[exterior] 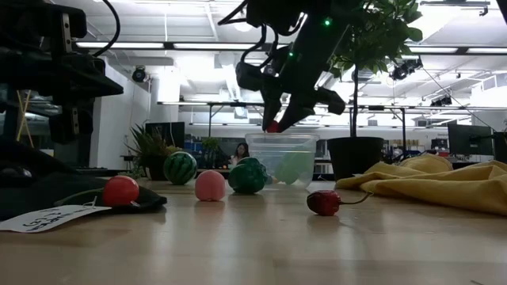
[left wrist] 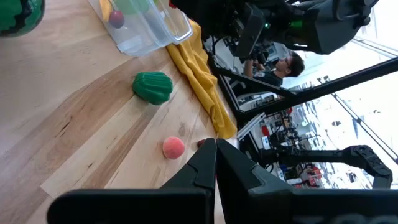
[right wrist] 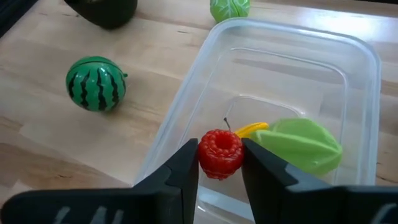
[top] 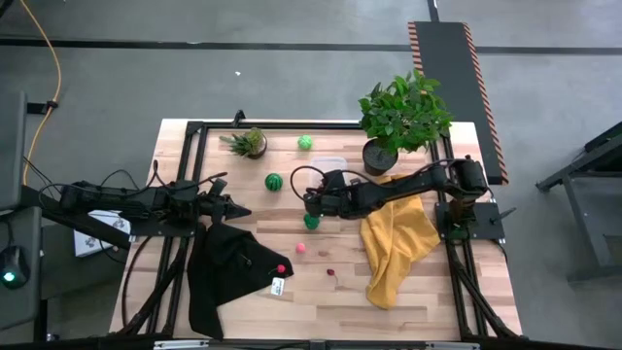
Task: Pick and placing Produce into tupperware
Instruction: Put the raspberry into the transparent bin, then put the right red cherry into the transparent bin
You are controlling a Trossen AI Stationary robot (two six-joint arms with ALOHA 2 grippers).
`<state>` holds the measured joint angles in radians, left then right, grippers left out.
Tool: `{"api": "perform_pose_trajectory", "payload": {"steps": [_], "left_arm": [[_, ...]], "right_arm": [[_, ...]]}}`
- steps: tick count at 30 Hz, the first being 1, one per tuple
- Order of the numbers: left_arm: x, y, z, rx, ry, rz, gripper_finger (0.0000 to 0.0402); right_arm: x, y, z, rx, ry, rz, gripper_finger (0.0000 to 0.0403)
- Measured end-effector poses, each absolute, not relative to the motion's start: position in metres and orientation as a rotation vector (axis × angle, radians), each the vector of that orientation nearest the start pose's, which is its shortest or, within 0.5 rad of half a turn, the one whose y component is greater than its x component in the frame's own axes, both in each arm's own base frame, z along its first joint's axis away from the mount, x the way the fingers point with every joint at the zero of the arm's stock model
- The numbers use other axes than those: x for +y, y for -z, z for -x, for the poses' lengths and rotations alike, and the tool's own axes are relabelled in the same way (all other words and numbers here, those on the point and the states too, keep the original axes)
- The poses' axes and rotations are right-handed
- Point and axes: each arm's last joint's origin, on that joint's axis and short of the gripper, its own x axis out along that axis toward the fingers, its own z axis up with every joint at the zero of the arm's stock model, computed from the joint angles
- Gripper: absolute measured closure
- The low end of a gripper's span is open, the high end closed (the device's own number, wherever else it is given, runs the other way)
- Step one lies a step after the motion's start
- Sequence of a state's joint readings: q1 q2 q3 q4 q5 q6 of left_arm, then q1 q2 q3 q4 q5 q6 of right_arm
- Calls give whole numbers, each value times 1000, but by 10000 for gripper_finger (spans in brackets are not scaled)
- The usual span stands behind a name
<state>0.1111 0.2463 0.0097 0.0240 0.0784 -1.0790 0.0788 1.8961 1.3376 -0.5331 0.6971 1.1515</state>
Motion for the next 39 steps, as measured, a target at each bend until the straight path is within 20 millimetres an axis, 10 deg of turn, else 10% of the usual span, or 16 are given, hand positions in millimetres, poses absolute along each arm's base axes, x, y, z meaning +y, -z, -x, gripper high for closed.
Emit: {"api": "perform_pose_trajectory", "payload": {"steps": [39], "left_arm": [[10, -148, -110, 173, -143, 1095, 401]], "right_arm": [[27, -216, -395, 548, 952, -613, 284]]}}
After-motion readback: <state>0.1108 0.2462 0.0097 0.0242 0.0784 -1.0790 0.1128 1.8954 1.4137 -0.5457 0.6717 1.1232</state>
